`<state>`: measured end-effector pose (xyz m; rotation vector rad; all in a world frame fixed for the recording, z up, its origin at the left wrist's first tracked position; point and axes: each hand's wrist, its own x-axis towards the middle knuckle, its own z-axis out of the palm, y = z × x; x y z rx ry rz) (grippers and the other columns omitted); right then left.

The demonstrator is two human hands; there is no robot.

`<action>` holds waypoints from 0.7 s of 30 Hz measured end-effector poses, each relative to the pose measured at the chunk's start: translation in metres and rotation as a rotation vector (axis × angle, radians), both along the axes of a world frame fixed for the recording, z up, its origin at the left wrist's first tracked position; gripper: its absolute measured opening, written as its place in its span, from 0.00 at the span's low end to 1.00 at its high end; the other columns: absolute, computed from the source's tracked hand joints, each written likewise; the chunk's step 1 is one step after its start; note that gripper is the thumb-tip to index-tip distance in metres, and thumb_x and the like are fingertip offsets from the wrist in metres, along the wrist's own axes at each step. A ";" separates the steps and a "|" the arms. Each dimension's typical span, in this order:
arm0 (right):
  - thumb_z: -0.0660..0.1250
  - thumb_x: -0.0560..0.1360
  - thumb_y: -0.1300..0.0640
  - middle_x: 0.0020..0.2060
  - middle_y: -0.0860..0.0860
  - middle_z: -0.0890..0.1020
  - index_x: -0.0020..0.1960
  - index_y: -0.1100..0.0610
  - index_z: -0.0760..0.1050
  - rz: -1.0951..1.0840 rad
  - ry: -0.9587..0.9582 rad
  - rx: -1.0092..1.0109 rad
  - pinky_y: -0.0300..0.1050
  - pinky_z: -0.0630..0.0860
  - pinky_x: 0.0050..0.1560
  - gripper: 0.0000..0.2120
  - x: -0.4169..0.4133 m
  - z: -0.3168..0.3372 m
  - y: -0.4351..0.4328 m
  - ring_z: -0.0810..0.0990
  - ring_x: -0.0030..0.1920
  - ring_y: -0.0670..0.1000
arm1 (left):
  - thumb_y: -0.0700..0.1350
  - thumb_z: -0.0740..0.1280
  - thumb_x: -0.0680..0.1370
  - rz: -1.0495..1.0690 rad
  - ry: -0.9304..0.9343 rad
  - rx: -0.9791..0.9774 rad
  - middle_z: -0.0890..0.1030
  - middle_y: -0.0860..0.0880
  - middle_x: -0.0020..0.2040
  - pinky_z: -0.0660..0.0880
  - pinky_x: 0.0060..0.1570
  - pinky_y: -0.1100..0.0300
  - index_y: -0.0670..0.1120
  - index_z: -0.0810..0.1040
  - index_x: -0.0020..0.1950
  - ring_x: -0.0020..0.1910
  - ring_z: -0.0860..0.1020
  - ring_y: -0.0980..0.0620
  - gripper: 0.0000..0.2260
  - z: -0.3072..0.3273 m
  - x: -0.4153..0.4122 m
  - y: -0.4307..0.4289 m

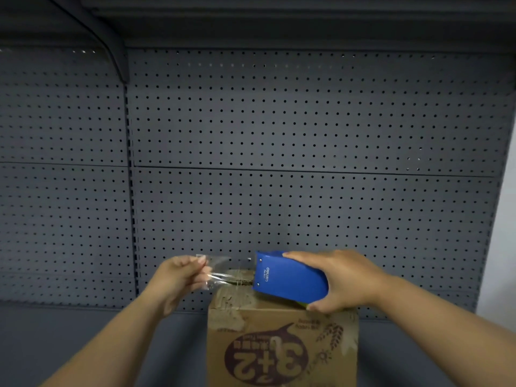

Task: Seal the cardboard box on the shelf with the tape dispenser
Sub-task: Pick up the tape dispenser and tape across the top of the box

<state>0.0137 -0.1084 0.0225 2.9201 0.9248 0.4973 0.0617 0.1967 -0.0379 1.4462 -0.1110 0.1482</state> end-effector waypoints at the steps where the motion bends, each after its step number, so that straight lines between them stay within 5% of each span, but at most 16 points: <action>1: 0.69 0.65 0.37 0.54 0.39 0.74 0.71 0.34 0.47 -0.010 0.004 -0.037 0.40 0.66 0.44 0.43 -0.003 0.002 0.002 0.72 0.50 0.44 | 0.42 0.63 0.77 -0.024 -0.004 0.013 0.80 0.46 0.33 0.78 0.31 0.66 0.39 0.78 0.43 0.28 0.78 0.56 0.08 0.002 0.000 0.001; 3: 0.69 0.65 0.36 0.49 0.42 0.69 0.72 0.34 0.47 -0.031 0.000 -0.104 0.42 0.66 0.43 0.43 -0.007 0.003 0.009 0.68 0.47 0.44 | 0.43 0.63 0.78 -0.043 -0.015 0.036 0.81 0.47 0.34 0.78 0.32 0.66 0.40 0.78 0.44 0.30 0.78 0.56 0.08 0.005 0.001 -0.002; 6: 0.70 0.64 0.35 0.56 0.43 0.75 0.72 0.35 0.48 -0.046 0.009 -0.151 0.43 0.68 0.46 0.44 -0.011 0.006 0.014 0.73 0.53 0.48 | 0.44 0.64 0.77 -0.037 -0.007 0.053 0.82 0.47 0.35 0.78 0.34 0.64 0.41 0.78 0.44 0.33 0.79 0.54 0.08 0.005 0.000 -0.004; 14: 0.71 0.58 0.30 0.54 0.50 0.77 0.73 0.42 0.42 -0.142 -0.069 -0.320 0.47 0.70 0.41 0.55 -0.023 -0.011 0.023 0.78 0.49 0.53 | 0.42 0.63 0.77 -0.017 -0.001 0.019 0.82 0.50 0.33 0.78 0.38 0.63 0.42 0.78 0.44 0.32 0.79 0.56 0.07 0.002 -0.007 -0.007; 21: 0.66 0.69 0.41 0.58 0.53 0.69 0.73 0.46 0.48 -0.111 -0.203 -0.262 0.46 0.69 0.34 0.40 -0.028 -0.023 0.022 0.72 0.40 0.53 | 0.42 0.64 0.77 -0.004 0.021 -0.011 0.81 0.49 0.33 0.76 0.45 0.59 0.42 0.78 0.41 0.34 0.78 0.54 0.08 -0.006 -0.008 -0.005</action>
